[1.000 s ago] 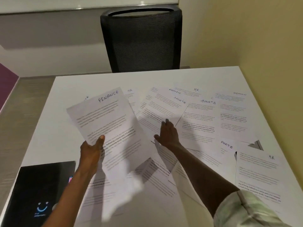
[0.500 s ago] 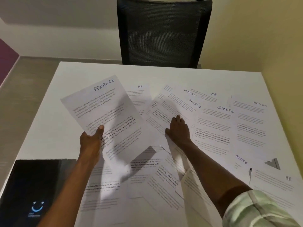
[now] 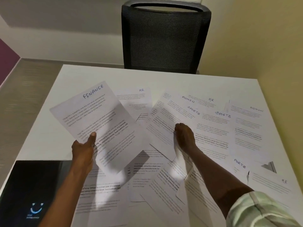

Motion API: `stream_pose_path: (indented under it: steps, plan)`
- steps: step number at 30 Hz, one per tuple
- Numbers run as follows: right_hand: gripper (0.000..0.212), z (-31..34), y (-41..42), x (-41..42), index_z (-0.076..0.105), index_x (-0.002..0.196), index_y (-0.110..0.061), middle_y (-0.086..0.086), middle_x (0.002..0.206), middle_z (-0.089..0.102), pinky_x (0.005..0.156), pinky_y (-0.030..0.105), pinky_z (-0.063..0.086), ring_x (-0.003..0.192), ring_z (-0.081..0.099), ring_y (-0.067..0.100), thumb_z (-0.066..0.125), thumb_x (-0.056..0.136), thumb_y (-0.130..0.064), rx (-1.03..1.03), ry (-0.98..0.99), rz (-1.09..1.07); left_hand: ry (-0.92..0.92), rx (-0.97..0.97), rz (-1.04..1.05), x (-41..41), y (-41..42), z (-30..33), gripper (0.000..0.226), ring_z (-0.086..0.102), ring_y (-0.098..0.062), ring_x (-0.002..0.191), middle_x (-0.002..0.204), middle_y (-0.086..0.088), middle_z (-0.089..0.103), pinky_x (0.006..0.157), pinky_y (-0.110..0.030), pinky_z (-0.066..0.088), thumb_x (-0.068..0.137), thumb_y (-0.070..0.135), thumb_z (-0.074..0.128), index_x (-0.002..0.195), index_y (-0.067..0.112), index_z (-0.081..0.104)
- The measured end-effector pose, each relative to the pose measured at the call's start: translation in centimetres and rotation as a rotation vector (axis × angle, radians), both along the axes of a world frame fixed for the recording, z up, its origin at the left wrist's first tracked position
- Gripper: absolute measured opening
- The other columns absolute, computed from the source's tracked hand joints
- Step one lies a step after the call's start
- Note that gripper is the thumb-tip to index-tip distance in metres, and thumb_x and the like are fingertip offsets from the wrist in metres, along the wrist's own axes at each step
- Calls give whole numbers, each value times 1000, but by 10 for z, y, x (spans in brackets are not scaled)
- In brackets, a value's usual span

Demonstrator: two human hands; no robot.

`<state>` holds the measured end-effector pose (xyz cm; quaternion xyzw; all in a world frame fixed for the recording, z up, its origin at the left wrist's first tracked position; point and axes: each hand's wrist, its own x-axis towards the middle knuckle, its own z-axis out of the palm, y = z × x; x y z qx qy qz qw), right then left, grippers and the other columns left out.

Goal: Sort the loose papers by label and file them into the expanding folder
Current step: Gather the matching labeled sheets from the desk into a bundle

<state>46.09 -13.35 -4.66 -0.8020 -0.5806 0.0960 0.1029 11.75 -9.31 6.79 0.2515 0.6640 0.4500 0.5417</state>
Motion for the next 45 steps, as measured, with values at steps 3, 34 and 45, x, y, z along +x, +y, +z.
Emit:
stream_pose_path:
  steps: [3,34,45]
  plan:
    - [4,3,1,-8,55,80,-6,13,81,56,58,34,42,77,57,33,54,82,-8,-22,27,-36,-5,16,-28,-3,5,-8,59,48,-13,120,135,0,53,107,-30,36,94,24,67,145,10,42]
    - [12,-2,-20,-82,52,103,-9,9,87,62,62,29,42,75,50,19,57,92,-10,21,148,239,25,70,-57,-4,16,-8,53,59,-17,122,133,4,62,110,-40,42,90,23,72,140,15,54]
    - [56,14,-5,-48,43,132,-5,18,135,43,102,43,41,124,40,32,58,89,-37,39,279,-387,51,46,-70,1,12,-9,53,57,-16,115,127,4,58,102,-29,42,93,23,68,141,10,50]
